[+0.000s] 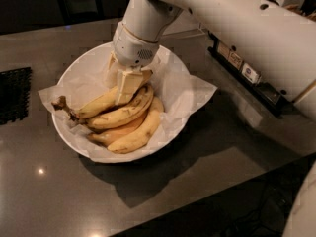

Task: Pick banana from white bowl

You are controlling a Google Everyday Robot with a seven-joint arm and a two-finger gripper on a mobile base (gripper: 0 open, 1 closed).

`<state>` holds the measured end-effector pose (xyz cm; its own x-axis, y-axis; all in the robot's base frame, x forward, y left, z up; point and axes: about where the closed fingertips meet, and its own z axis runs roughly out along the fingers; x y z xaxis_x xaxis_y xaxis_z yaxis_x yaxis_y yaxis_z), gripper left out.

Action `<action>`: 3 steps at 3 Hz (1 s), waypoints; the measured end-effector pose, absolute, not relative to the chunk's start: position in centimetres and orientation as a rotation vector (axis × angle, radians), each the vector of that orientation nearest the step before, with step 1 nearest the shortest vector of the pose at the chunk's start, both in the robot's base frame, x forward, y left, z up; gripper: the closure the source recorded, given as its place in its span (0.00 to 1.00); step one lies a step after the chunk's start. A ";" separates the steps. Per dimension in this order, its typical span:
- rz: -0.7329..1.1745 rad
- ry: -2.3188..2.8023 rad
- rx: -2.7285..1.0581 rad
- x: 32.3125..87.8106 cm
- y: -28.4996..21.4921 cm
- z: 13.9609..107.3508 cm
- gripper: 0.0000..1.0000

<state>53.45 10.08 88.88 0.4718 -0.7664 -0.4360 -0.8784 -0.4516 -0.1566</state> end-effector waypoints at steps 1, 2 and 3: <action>0.387 1.406 -2.331 52.9 9.5 88.3 0.88; 0.384 1.409 -2.327 52.8 9.4 88.2 1.00; 0.401 1.352 -2.307 52.1 9.3 89.7 1.00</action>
Offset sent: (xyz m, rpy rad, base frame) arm -0.0049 -0.0052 -0.0050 0.0039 -0.0262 -0.0288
